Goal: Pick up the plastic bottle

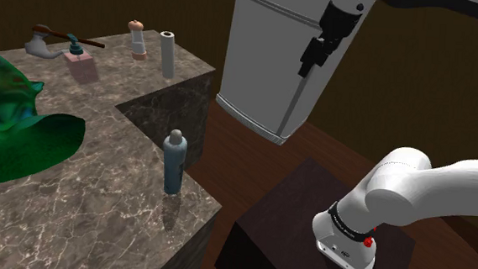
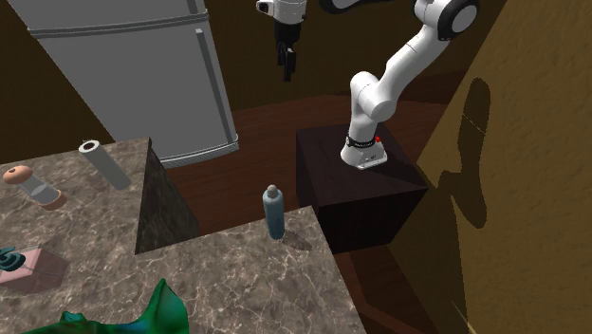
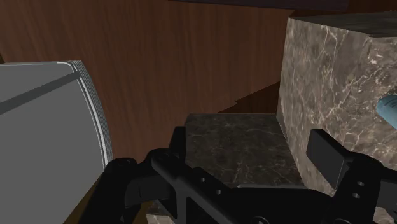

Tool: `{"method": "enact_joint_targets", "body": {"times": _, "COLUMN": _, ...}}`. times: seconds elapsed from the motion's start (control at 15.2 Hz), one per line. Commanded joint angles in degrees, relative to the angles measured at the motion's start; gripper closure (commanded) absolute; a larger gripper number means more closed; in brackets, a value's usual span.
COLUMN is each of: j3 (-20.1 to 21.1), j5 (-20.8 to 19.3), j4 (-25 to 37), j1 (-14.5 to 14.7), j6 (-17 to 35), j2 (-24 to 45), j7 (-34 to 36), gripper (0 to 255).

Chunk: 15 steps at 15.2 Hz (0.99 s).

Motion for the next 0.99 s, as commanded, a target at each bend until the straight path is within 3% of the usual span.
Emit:
{"method": "enact_joint_targets", "body": {"times": 0.0, "j3": 0.00, "j5": 0.00, "j4": 0.00, "j1": 0.00, "j6": 0.00, "j2": 0.00, "j7": 0.00, "gripper": 0}}
{"method": "enact_joint_targets", "body": {"times": 0.46, "j3": 8.18, "j5": 6.00, "j4": -3.87, "j1": 1.78, "j6": 5.71, "j2": 1.49, "j7": 12.42, "gripper": 0}}
{"method": "enact_joint_targets", "body": {"times": 0.92, "j3": 16.93, "j5": 10.71, "j4": -3.81, "j1": 2.85, "j6": 12.55, "j2": 7.21, "j7": 24.79, "gripper": 0}}
